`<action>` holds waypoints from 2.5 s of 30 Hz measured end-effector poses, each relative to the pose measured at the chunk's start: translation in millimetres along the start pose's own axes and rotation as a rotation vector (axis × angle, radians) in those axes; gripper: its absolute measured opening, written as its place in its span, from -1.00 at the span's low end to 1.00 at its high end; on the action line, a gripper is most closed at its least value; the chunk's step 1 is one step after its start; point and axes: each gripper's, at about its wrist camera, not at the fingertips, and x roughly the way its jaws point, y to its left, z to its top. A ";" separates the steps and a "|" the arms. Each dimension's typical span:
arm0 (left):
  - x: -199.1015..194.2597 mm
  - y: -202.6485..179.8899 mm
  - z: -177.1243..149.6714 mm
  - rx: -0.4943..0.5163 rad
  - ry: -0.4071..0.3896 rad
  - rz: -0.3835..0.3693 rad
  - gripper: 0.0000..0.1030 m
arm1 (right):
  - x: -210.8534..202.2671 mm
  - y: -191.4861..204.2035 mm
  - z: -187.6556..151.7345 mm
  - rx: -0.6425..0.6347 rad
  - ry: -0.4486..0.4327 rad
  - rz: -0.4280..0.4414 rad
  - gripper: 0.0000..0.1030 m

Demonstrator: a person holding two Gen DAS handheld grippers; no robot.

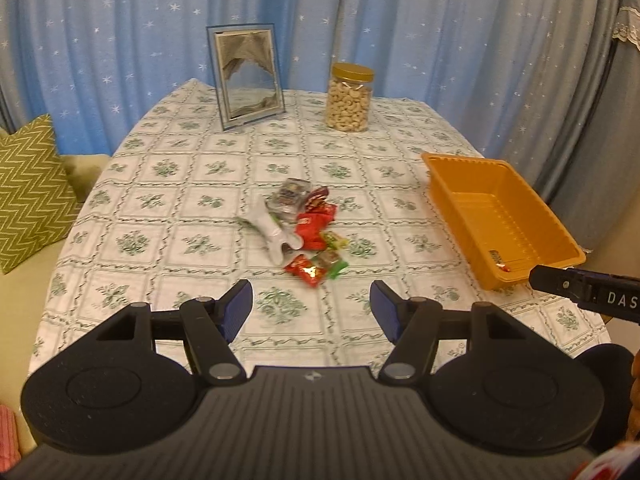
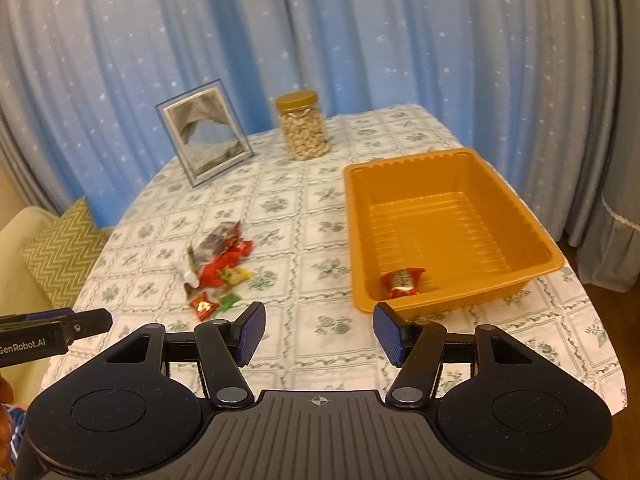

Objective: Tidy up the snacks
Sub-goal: 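Open both grippers to drop the red packet and caramel cube into the tray, then grasp another red candy packet with the left gripper while the right grasps a green-wrapped caramel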

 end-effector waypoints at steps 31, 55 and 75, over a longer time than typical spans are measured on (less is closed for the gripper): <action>72.7 30.8 10.1 0.257 0.080 -0.113 0.15 | 78.2 41.9 -7.8 -0.123 0.080 0.050 0.16; 197.4 17.5 9.2 0.472 0.166 -0.296 -0.36 | 157.4 30.9 -15.8 -0.099 0.176 0.024 0.16; 134.6 77.5 17.9 0.171 0.126 -0.184 -0.46 | 224.8 98.7 -11.2 -0.351 0.163 0.124 -0.07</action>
